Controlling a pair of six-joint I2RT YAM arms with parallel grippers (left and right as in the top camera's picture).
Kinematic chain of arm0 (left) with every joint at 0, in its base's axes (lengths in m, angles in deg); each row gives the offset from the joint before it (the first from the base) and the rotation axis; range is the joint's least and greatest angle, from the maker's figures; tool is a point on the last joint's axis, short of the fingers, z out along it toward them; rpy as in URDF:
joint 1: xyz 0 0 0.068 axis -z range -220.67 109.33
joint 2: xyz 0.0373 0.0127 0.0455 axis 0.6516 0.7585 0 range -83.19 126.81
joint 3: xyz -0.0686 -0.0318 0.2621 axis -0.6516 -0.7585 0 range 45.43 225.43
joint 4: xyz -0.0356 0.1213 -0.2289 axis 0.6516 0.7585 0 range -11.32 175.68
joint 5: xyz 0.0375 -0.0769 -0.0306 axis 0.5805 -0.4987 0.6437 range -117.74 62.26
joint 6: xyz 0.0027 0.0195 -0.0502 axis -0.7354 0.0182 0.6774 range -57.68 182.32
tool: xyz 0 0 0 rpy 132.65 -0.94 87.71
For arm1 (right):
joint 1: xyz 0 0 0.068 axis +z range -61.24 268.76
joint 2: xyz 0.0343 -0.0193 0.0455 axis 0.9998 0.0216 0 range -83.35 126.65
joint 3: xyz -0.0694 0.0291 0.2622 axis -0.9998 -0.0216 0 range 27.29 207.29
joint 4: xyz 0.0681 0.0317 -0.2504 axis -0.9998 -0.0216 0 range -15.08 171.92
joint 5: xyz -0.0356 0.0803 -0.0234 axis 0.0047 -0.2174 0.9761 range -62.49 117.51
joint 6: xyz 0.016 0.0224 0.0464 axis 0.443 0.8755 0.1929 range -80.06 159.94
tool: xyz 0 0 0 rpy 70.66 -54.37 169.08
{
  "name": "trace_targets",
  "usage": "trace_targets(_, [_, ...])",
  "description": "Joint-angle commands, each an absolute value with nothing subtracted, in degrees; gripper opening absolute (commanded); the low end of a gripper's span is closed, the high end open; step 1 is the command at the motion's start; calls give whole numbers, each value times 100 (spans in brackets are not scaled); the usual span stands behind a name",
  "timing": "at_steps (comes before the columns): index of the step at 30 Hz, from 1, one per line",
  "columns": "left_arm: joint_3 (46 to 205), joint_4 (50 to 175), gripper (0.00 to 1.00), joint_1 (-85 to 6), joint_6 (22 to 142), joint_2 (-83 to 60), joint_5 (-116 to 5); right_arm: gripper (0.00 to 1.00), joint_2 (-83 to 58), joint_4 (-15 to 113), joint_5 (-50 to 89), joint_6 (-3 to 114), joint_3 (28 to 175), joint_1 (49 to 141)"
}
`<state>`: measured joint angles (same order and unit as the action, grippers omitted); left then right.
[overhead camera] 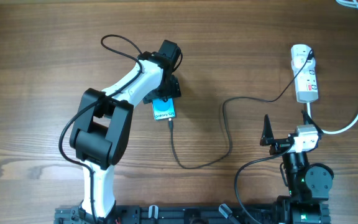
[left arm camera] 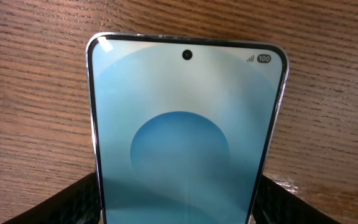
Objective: Plug charger to phone and switch on socket
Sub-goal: 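Tilt the held phone upright with the left gripper, port facing right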
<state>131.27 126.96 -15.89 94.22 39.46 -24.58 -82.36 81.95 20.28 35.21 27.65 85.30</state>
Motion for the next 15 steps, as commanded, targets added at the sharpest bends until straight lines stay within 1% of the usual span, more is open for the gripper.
trace_targets(1, [12697, 12623, 78, -1613, 9475, 4700, -2810, 100, -8275, 8228, 2113, 3582, 2759, 8517])
trace_targets(15, [12697, 12634, 77, -1613, 9462, 4700, -2808, 100, -8271, 8228, 2113, 3582, 2759, 8517])
